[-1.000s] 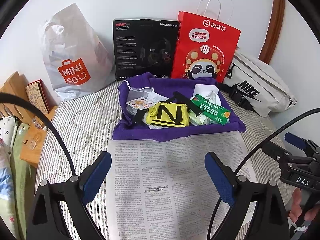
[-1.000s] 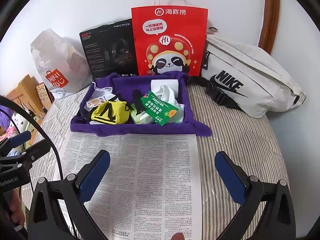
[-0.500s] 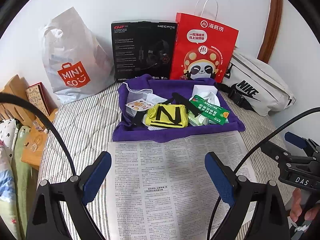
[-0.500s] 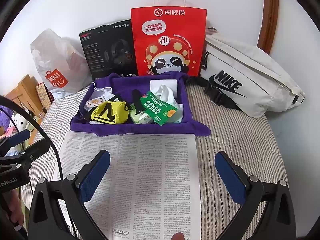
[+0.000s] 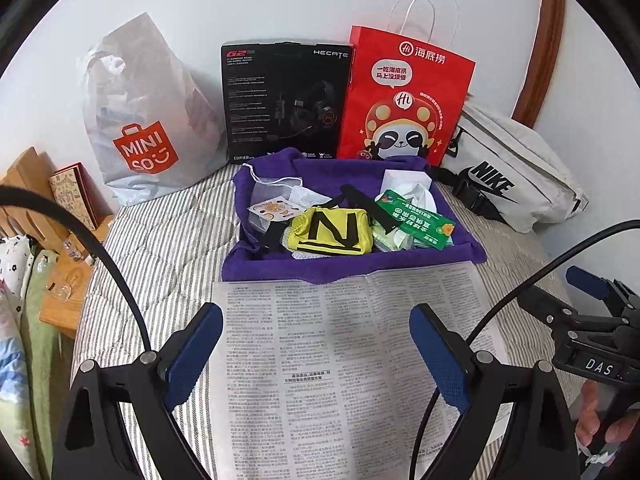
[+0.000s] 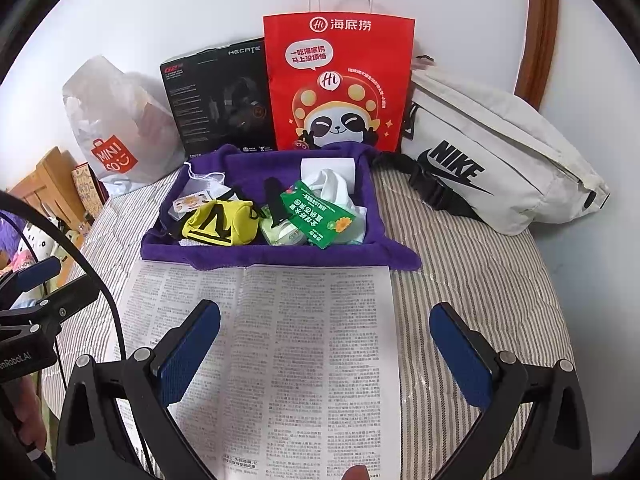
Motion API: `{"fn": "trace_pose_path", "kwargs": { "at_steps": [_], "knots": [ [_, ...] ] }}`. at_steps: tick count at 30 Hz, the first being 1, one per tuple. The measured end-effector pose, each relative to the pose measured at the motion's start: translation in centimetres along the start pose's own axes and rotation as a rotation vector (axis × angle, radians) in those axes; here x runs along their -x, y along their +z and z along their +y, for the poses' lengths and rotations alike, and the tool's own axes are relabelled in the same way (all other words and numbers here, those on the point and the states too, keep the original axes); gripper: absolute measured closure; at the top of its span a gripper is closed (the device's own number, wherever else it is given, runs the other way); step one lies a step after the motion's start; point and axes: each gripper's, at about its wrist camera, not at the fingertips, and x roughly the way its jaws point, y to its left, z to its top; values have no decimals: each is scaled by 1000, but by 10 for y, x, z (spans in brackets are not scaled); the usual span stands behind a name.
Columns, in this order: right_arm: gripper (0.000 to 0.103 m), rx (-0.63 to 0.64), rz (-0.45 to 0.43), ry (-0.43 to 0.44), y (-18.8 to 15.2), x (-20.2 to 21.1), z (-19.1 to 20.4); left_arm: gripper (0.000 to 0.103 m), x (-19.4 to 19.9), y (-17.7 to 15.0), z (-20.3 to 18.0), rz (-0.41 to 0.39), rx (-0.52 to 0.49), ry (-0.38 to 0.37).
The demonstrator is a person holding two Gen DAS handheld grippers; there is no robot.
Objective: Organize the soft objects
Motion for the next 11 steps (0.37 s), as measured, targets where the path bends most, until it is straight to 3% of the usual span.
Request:
{"fn": "trace_pose_path", "kwargs": {
  "at_steps": [11],
  "knots": [
    [0, -5, -3, 7, -1, 2, -3, 8, 0, 2, -2, -12, -5, 33]
  ]
}}
